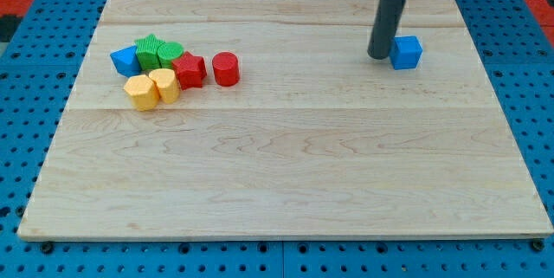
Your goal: Move blue cube to the bottom side of the board
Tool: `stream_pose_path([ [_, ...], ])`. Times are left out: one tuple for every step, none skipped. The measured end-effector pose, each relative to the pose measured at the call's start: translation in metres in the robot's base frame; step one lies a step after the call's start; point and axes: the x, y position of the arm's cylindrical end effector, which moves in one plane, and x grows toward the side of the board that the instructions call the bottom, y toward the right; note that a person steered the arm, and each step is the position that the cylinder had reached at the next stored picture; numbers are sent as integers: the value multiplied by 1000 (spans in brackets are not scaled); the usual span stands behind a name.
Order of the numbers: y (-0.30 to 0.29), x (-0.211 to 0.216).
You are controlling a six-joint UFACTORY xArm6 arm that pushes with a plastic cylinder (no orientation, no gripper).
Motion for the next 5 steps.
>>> stream_pose_path([
  [-25, -47],
  [8, -70],
  [62, -68],
  [77, -35],
  [79, -7],
])
